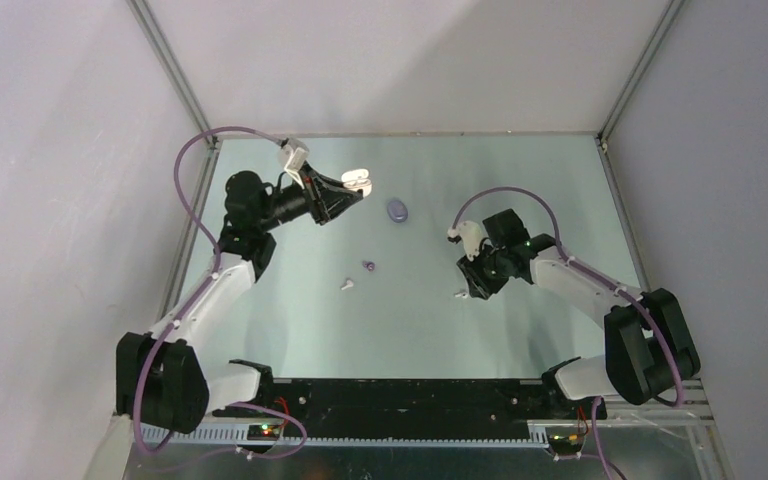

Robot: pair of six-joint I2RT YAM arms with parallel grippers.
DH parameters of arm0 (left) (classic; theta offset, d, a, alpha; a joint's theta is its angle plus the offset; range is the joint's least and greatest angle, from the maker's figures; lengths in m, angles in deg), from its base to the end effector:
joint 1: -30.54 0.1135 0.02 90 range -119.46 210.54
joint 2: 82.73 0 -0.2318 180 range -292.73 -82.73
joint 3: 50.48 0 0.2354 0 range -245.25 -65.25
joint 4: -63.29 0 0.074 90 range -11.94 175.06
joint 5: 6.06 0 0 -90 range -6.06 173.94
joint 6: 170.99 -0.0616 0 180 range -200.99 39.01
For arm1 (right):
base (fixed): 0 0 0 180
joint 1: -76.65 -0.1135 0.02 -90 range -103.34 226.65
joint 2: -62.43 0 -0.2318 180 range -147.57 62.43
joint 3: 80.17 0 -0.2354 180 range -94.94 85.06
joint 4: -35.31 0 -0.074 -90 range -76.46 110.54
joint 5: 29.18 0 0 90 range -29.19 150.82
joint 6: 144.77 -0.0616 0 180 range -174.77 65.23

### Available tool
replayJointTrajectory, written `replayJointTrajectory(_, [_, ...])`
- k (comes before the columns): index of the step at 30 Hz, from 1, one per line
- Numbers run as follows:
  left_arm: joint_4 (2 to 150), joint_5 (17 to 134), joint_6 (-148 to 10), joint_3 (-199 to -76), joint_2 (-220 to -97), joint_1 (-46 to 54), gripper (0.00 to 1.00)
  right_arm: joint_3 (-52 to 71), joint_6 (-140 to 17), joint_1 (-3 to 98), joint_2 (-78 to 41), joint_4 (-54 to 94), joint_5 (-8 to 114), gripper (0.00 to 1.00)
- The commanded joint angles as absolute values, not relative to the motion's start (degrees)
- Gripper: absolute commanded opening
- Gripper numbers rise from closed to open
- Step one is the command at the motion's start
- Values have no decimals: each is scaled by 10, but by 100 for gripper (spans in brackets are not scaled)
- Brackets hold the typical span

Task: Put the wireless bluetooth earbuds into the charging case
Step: Adjust the right earbud at the center of the board.

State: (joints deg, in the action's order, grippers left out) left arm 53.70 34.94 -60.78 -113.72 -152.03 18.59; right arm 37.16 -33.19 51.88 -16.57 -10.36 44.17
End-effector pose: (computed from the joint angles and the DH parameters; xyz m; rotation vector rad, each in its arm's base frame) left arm 0.2705 -0.1048 0.3125 0.6049 1.5177 -1.0769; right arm 0.2324 0.1267 0.1574 -1.1249 2.3836 0.4036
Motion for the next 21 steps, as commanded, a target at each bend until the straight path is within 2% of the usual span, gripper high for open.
replayJointTrajectory(1, [549,379,-631,-1131,-1505,189,0,388,-348,513,-156,-123,477,37])
replayJointTrajectory(12, [558,388,-641,-1120,-1498,189,0,381,-296,480,-209,-66,472,41])
replayJointTrajectory(21, [562,394,-650,-1118,-1501,189,1,341,-269,477,-267,-49,490,29])
